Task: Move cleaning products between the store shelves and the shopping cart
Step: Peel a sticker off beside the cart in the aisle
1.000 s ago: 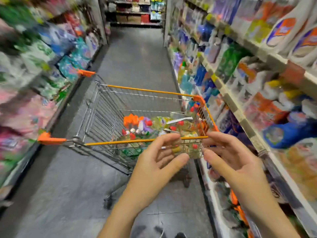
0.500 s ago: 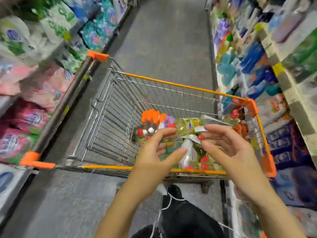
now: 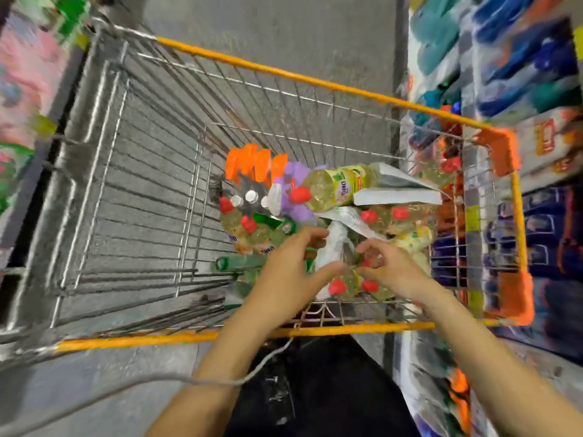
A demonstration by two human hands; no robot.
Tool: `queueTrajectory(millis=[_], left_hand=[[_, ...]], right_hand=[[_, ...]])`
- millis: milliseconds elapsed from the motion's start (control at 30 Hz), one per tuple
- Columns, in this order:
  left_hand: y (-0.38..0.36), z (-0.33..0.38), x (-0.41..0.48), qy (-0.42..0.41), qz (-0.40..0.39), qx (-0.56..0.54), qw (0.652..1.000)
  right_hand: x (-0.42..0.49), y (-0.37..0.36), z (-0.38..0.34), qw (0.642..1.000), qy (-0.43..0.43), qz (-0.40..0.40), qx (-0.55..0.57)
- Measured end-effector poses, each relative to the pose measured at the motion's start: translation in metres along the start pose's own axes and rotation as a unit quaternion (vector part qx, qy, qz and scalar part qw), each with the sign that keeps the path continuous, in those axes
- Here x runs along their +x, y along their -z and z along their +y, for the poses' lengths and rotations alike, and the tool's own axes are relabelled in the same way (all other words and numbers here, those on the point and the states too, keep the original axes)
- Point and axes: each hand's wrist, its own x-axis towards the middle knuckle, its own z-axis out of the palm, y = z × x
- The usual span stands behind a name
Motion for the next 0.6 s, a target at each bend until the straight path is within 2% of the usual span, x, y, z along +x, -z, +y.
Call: queueTrajectory(millis=[67, 100, 167, 233, 367, 467, 600], left_hand=[[-0.007, -0.017, 0.018, 0.006, -0.030, 0.044, 0.999], [-0.011, -0.024, 0.025, 0.009, -0.055, 0.066, 0.996], [-0.015, -0.036, 0.037, 0.023, -0.110, 0.091, 0.989], [-0.019, -0.048, 0.047, 0.033, -0.148, 0.107, 0.983], [-0.026, -0.067, 0.052, 0.055, -0.182, 0.111, 0.975], [-0.029, -0.074, 0.052, 0.074, -0.190, 0.113, 0.972], [-0.031, -0.077, 0.052, 0.081, -0.194, 0.105, 0.972]], right_hand=[[0.020, -0.012, 0.035, 0.989, -0.035, -0.072, -0.127], [0.027, -0.017, 0.050, 0.971, -0.046, -0.112, -0.205], [0.038, -0.022, 0.070, 0.920, -0.054, -0.181, -0.342], [0.045, -0.021, 0.083, 0.879, -0.053, -0.214, -0.423], [0.050, -0.019, 0.098, 0.852, -0.054, -0.222, -0.471], [0.053, -0.020, 0.103, 0.863, -0.044, -0.213, -0.456], [0.052, -0.015, 0.102, 0.856, 0.009, -0.221, -0.467]])
